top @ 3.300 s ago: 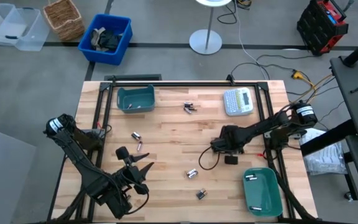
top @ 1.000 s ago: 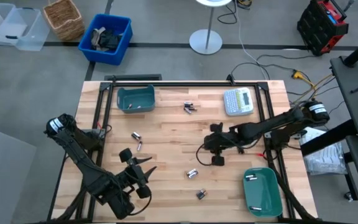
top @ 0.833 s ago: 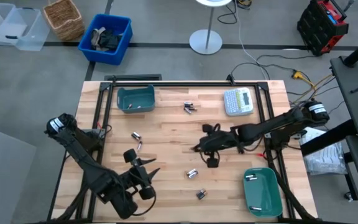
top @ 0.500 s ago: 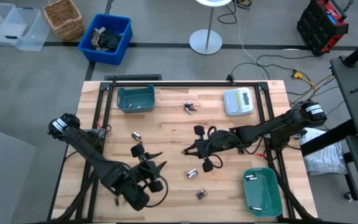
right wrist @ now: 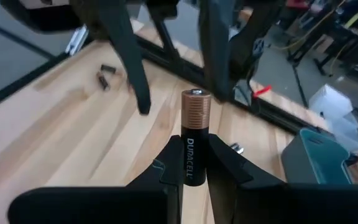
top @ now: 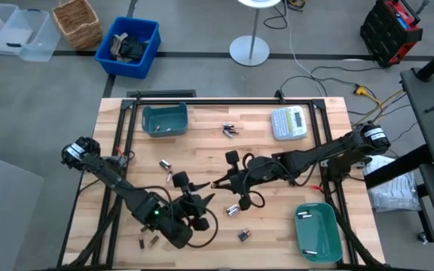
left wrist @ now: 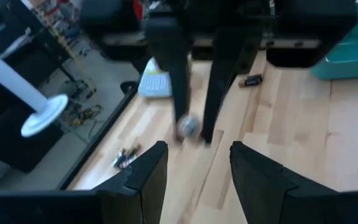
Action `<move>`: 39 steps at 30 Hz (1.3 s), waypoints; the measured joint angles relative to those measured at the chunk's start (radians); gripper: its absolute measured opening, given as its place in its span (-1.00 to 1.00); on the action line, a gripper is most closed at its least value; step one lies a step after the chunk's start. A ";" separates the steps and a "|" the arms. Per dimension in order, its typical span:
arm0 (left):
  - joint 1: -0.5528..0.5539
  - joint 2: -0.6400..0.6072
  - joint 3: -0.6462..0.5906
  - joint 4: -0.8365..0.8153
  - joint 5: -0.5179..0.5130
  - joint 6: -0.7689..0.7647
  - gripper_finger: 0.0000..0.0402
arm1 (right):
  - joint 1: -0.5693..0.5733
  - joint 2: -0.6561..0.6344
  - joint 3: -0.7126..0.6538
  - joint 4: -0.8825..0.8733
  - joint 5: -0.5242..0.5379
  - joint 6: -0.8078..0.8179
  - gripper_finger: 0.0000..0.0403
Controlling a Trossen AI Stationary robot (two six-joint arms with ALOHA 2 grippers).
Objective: Sort batteries
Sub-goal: Put the black battery into the blue bin
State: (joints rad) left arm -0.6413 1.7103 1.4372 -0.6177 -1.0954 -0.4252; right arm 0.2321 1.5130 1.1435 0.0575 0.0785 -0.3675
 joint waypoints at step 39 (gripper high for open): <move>0.062 0.000 0.000 0.041 0.057 0.070 -0.88 | 0.008 0.016 0.034 -0.070 0.003 0.001 -0.81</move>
State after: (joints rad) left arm -0.5797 1.7107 1.4372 -0.5766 -1.0382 -0.3553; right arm 0.2397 1.5291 1.1770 -0.0126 0.0818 -0.3669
